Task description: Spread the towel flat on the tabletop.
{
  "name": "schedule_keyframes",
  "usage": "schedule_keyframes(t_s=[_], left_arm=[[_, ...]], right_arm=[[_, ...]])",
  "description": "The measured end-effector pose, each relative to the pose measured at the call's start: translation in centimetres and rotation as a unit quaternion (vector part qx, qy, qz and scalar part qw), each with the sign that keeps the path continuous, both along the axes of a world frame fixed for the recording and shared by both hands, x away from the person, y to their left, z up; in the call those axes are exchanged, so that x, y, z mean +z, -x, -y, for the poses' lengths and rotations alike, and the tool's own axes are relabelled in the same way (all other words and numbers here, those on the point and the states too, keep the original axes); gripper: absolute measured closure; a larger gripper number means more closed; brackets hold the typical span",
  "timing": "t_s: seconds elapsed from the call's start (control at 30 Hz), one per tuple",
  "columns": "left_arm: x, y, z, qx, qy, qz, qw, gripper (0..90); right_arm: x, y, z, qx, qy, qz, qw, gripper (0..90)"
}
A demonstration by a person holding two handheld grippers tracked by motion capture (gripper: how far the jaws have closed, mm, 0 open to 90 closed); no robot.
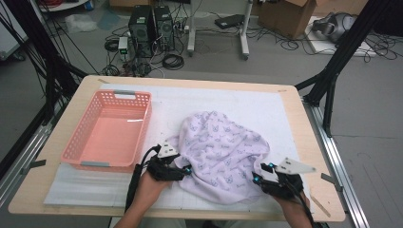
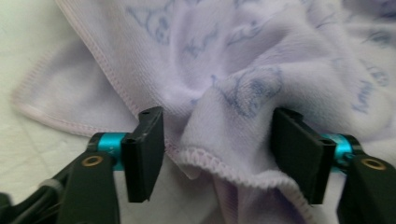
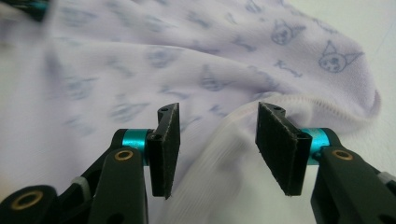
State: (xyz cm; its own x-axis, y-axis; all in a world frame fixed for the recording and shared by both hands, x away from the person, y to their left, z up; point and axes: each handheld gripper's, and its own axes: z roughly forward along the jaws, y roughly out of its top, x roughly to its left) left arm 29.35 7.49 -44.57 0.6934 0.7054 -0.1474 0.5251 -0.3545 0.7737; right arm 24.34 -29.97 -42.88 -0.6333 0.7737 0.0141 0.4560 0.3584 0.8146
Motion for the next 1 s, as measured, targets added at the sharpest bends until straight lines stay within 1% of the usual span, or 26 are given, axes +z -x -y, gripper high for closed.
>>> schedule_keyframes(t_s=[0.03,0.07,0.1,0.13,0.17,0.2,0.23,0.27,0.3,0.33,0.37,0.4,0.47,0.5,0.53,0.6,0.63,0.67,0.73,0.77,0.8,0.83,0.87,0.93,0.97,1.0], left_arm=[[-0.1,-0.3,0.2,-0.001,0.000,-0.004,1.0000,31.8],[-0.1,-0.5,0.3,-0.002,-0.004,-0.004,1.0000,31.5],[0.1,-0.7,0.6,-0.006,-0.010,-0.006,0.9999,32.2],[0.2,-0.9,0.7,-0.014,-0.013,-0.009,0.9998,34.7],[0.4,-1.1,0.7,-0.031,-0.005,-0.017,0.9994,42.2],[0.5,-1.3,0.7,-0.040,0.006,-0.022,0.9990,56.7],[0.7,-1.5,0.8,-0.039,0.006,-0.019,0.9991,65.9],[0.9,-1.7,0.8,-0.040,0.006,-0.016,0.9991,69.3],[1.0,-1.9,0.8,-0.038,0.004,-0.015,0.9991,70.7],[1.1,-2.1,0.7,-0.033,0.005,-0.007,0.9994,71.3],[1.2,-2.3,0.6,-0.030,0.006,-0.002,0.9995,71.5],[1.3,-2.5,0.5,-0.022,0.012,0.001,0.9997,71.5],[1.4,-3.0,0.2,0.000,0.025,0.011,0.9996,71.1],[1.5,-3.4,0.0,0.019,0.037,0.015,0.9990,70.4],[1.6,-3.6,-0.1,0.031,0.048,0.023,0.9981,69.3],[1.5,-3.9,-0.2,0.050,0.055,0.036,0.9966,67.7],[1.4,-4.1,-0.2,0.060,0.055,0.041,0.9958,66.5],[1.2,-4.4,-0.3,0.071,0.062,0.042,0.9947,64.7],[1.0,-4.9,-0.3,0.097,0.071,0.052,0.9914,61.8],[1.0,-5.3,-0.2,0.108,0.069,0.048,0.9906,57.6],[1.0,-5.5,-0.1,0.112,0.069,0.046,0.9902,51.9],[1.1,-5.6,0.0,0.110,0.072,0.047,0.9902,49.1],[1.3,-5.6,0.2,0.107,0.071,0.052,0.9903,47.8],[1.8,-5.3,0.5,0.102,0.067,0.070,0.9901,45.6],[2.0,-5.1,0.5,0.099,0.066,0.076,0.9899,44.9],[2.1,-4.9,0.4,0.096,0.066,0.077,0.9902,44.5]], right_arm=[[-0.4,-1.0,-0.4,-0.009,0.013,-0.009,0.9998,49.4],[-0.9,-2.0,-0.8,-0.022,0.028,-0.019,0.9992,49.9],[-1.2,-2.6,-1.1,-0.030,0.034,-0.028,0.9986,52.1],[-1.7,-3.5,-1.4,-0.031,0.043,-0.035,0.9980,56.8],[-1.8,-3.9,-1.5,-0.027,0.038,-0.033,0.9983,63.1],[-1.8,-4.3,-1.6,-0.022,0.033,-0.037,0.9985,71.4],[-1.7,-4.7,-1.6,-0.014,0.034,-0.037,0.9986,79.9],[-1.6,-5.1,-1.6,-0.006,0.038,-0.033,0.9987,83.7],[-1.5,-5.4,-1.6,-0.007,0.043,-0.027,0.9987,84.6],[-1.4,-5.7,-1.5,-0.012,0.046,-0.023,0.9986,85.4],[-1.3,-6.1,-1.4,-0.024,0.055,-0.013,0.9981,85.5],[-1.2,-6.4,-1.0,-0.038,0.056,-0.005,0.9977,85.5],[-0.9,-7.1,-0.1,-0.067,0.033,0.008,0.9971,85.5],[-0.8,-7.3,0.3,-0.081,0.019,0.013,0.9964,85.5],[-0.7,-7.7,1.1,-0.104,0.000,0.017,0.9945,85.6],[-0.7,-8.2,2.0,-0.132,-0.010,0.024,0.9909,85.9],[-0.7,-8.5,2.6,-0.154,-0.014,0.029,0.9876,85.9],[-0.7,-8.7,3.1,-0.170,-0.018,0.032,0.9848,85.9],[-0.8,-9.3,4.0,-0.201,-0.025,0.034,0.9788,85.9],[-0.9,-9.5,4.4,-0.216,-0.025,0.034,0.9755,85.9],[-1.0,-9.7,4.8,-0.230,-0.028,0.033,0.9723,85.9],[-1.1,-9.8,5.2,-0.241,-0.023,0.032,0.9698,85.9],[-1.2,-9.8,5.4,-0.253,-0.024,0.031,0.9666,85.8],[-1.3,-9.8,5.8,-0.263,-0.028,0.026,0.9639,85.2],[-1.4,-9.8,5.9,-0.262,-0.033,0.020,0.9644,84.0],[-1.4,-9.7,6.0,-0.257,-0.033,0.015,0.9658,79.3]])
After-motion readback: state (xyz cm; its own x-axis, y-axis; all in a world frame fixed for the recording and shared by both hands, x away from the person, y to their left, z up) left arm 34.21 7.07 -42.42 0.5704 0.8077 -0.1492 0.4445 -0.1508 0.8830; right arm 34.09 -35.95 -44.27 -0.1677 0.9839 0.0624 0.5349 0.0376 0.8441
